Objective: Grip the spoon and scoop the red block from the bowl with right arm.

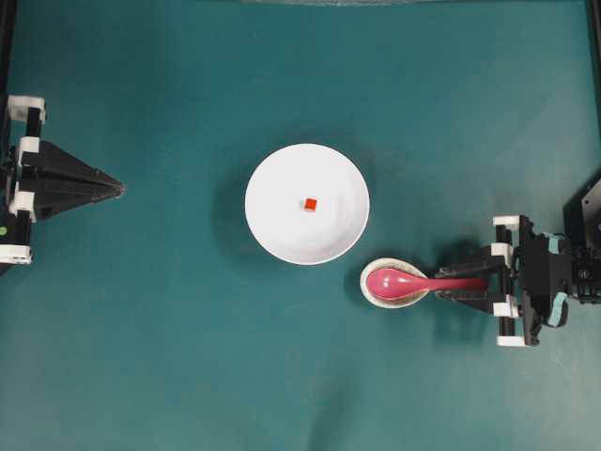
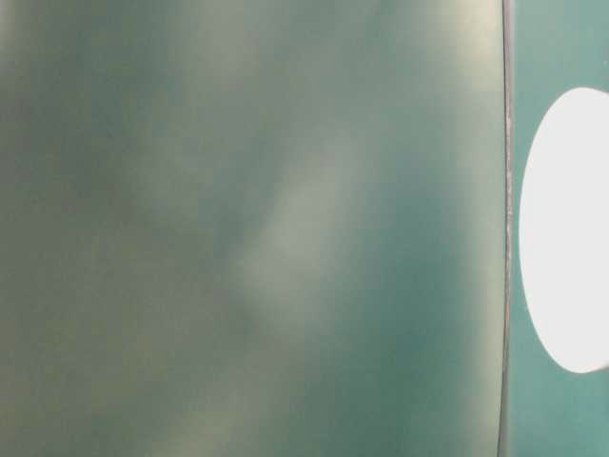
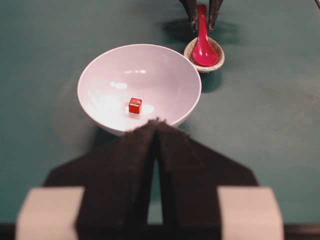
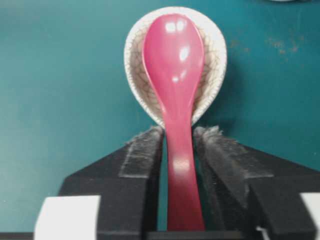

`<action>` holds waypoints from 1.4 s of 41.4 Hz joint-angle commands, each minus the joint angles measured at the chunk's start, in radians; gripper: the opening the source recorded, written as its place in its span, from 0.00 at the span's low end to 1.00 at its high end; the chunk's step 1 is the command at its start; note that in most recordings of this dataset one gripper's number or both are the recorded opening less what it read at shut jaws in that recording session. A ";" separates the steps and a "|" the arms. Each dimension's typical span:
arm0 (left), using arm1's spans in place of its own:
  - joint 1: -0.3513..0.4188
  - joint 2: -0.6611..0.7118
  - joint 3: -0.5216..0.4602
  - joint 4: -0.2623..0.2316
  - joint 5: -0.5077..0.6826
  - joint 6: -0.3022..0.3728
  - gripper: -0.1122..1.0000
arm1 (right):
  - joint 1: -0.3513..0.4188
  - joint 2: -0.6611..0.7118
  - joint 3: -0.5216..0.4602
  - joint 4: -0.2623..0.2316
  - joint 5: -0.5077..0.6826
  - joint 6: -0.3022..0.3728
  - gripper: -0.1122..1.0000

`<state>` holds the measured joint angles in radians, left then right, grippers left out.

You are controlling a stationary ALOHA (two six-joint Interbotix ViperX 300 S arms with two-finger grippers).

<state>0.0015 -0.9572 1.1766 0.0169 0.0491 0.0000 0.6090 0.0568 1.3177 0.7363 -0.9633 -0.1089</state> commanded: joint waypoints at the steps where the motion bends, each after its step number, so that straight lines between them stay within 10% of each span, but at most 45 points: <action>1: 0.000 0.009 -0.012 0.003 -0.003 -0.002 0.11 | 0.005 -0.006 -0.009 -0.002 -0.006 -0.002 0.40; 28: -0.002 0.009 -0.012 0.003 0.008 -0.003 0.11 | -0.034 -0.149 -0.005 -0.002 0.040 -0.012 0.32; 58: 0.000 0.006 -0.017 0.003 0.011 -0.003 0.11 | -0.466 -0.589 -0.242 -0.005 0.733 -0.345 0.32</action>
<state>0.0015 -0.9557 1.1766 0.0169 0.0629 -0.0046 0.1902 -0.5108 1.1259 0.7348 -0.2945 -0.4525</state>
